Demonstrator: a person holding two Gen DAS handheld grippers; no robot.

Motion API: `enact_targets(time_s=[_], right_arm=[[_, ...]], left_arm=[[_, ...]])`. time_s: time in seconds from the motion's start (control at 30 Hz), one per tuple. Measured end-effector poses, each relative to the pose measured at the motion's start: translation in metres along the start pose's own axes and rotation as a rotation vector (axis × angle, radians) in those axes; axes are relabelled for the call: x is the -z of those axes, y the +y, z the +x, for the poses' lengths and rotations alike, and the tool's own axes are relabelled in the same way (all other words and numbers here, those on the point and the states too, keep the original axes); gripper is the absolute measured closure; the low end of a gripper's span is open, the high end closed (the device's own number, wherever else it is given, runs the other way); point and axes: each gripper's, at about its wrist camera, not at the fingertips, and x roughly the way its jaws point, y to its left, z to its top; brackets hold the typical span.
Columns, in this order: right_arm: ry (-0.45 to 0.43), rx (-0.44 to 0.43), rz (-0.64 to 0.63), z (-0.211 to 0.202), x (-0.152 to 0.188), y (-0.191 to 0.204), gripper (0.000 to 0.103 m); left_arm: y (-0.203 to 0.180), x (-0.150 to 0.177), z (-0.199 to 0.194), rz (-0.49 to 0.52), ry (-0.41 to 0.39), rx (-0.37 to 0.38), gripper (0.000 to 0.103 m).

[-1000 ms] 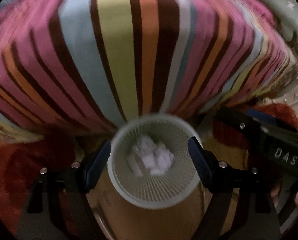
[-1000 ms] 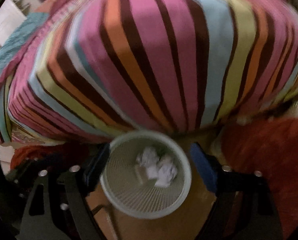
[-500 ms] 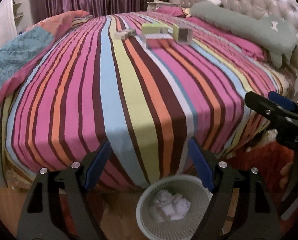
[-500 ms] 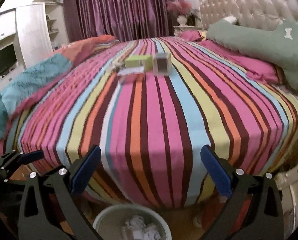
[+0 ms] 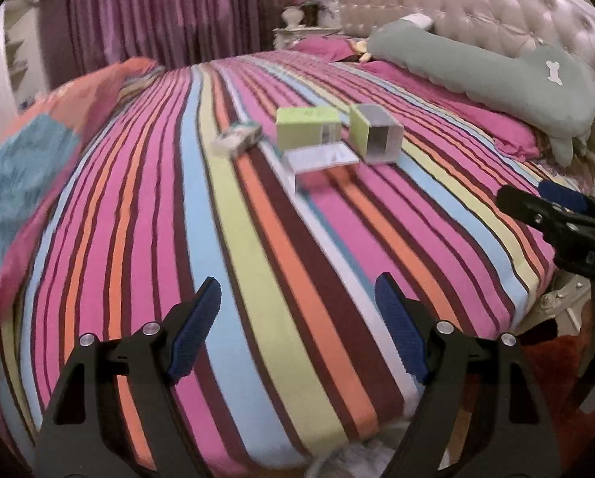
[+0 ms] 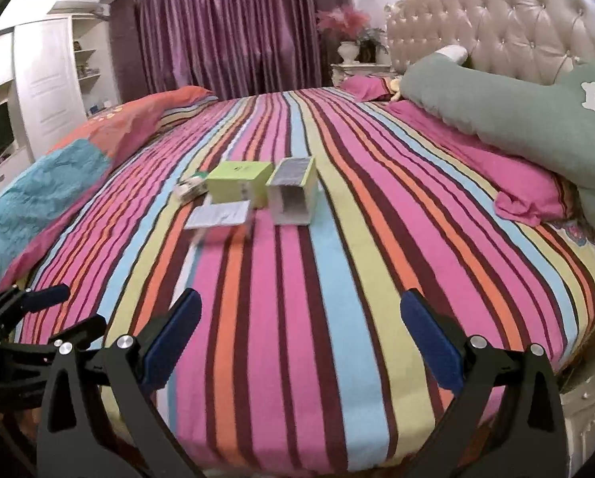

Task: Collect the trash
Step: 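Grasp the white leaflet with the left tool while the right tool grasps the open green box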

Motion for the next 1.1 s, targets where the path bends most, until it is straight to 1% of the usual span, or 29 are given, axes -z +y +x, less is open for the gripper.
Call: enact_targets(time_s=[0.23,0.37,0.5,0.83,0.93,1.1], right_arm=[[0.041,0.001,0.027,0.043,-0.032,-0.006,0.007],[0.103,-0.012,0.042,0.071,-0.046,-0.006,0.007],[0.138,-0.013,0.041,0.097,-0.059,-0.004,0.007],[0.207,-0.005,0.013,0.148,-0.074,0.003,0.007],[0.221,-0.004,0.020,0.158,-0.077,0.002,0.007],[0.239,0.008,0.027,0.172,-0.081,0.001,0.007]], left_arm=[[0.001,-0.043,0.046,0.086,0.018,0.022,0.025],[0.000,-0.062,0.071,0.102,0.040,0.031,0.025],[-0.005,-0.077,0.095,0.147,0.056,0.041,0.025],[-0.015,-0.095,0.142,0.269,0.110,0.067,0.025],[-0.018,-0.099,0.151,0.279,0.116,0.077,0.025],[-0.024,-0.104,0.172,0.301,0.169,0.087,0.025]])
